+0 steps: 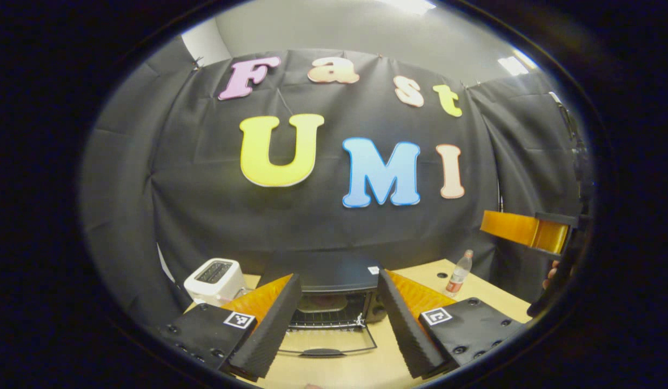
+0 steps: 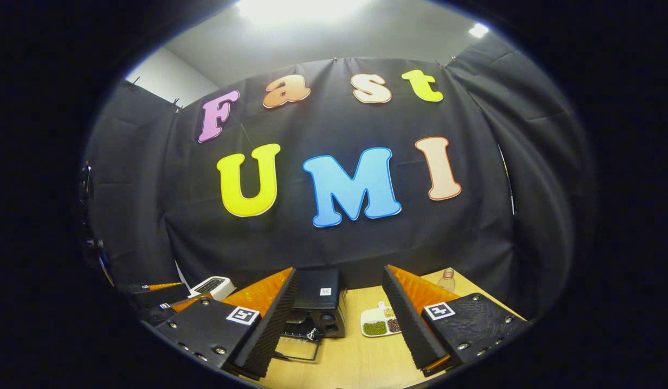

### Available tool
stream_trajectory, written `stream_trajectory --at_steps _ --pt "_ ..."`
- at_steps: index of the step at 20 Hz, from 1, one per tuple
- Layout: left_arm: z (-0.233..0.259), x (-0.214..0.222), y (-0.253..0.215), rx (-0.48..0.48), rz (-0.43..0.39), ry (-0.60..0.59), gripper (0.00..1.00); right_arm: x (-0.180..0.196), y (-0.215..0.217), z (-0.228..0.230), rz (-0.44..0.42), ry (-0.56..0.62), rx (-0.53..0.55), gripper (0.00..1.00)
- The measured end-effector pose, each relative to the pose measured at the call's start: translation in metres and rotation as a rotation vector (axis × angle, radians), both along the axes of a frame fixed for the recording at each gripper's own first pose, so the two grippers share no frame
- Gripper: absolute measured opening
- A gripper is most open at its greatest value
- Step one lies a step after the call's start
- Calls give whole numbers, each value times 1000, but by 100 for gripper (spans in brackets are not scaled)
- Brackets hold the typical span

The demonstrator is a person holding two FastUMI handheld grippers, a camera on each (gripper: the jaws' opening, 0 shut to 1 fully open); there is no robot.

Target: Open the electric oven with the left hand, put the food in, and close the electric oven.

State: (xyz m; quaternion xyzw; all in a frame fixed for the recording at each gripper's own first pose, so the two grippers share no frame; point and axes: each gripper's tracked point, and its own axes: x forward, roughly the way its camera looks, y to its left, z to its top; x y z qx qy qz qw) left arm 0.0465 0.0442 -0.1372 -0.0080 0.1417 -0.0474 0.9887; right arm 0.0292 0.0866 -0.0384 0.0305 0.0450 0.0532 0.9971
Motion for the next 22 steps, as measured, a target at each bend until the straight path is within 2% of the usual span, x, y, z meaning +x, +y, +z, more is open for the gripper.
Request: stream_trajectory --at_steps 3,5,6,7,9,11,13,14,16,17,18,19,20,22 --pt "-48 0 -3 3 1 154 100 3 -12 -6 12 26 0 98" --pt "-84 -1 4 1 38 283 96 6 -18 -12 18 45 -7 97" --pt "-100 -3 4 -15 53 337 100 7 -21 -14 18 54 -5 97" --pt "-114 -3 4 -35 65 383 96 8 -25 -17 16 61 -1 98" --pt "-144 -5 6 -56 63 477 100 10 -31 -19 4 69 -3 97" --pt "-177 -11 13 -38 56 590 96 9 -37 -22 -5 80 -7 98" --pt "-209 -20 15 -15 38 707 96 9 -42 -25 -14 93 -10 98" --pt "-222 -24 18 13 26 753 100 9 -45 -28 -22 98 -12 97" --pt "-245 -30 18 46 7 824 100 8 -56 -35 -54 118 -22 98" --pt "-257 -31 17 44 -2 861 96 5 -58 -35 -61 121 -19 98" --pt "-267 -34 16 36 -3 896 100 3 -62 -35 -70 125 -16 98" --pt "-277 -35 16 30 -5 931 97 3 -66 -38 -78 129 -17 98" --pt "-285 -35 17 30 -5 959 100 2 -69 -41 -84 134 -20 98" --pt "-297 -32 21 42 -6 988 100 2 -72 -43 -97 142 -21 98"
